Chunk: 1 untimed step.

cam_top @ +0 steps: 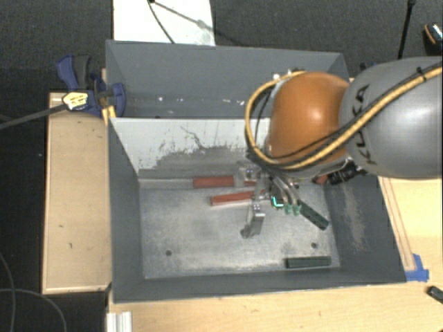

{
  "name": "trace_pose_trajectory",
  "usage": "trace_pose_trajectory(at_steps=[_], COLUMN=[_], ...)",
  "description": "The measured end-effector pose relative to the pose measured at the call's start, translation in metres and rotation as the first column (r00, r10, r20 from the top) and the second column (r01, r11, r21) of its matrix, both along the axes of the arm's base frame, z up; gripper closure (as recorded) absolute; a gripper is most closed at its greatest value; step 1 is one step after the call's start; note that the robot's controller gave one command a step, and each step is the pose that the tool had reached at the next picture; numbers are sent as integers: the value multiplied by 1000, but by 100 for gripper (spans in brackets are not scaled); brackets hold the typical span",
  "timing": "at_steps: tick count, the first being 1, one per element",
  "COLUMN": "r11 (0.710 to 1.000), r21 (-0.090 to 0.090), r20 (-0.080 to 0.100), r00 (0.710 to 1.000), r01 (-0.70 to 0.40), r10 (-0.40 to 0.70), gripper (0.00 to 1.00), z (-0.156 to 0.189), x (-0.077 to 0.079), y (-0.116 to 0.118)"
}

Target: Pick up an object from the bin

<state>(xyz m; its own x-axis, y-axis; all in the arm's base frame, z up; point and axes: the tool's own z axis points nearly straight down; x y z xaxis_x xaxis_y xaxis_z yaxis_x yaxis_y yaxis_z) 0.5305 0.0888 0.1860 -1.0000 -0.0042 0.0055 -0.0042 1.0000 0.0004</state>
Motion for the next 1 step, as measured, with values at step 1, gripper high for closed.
trace_pose_trajectory(at_steps=[1], r11=[999], r21=[-1], r20=[2], r00=[999], r01=[38], r10=[-38], gripper=[0], z=[-111], x=[47], y=[-35])
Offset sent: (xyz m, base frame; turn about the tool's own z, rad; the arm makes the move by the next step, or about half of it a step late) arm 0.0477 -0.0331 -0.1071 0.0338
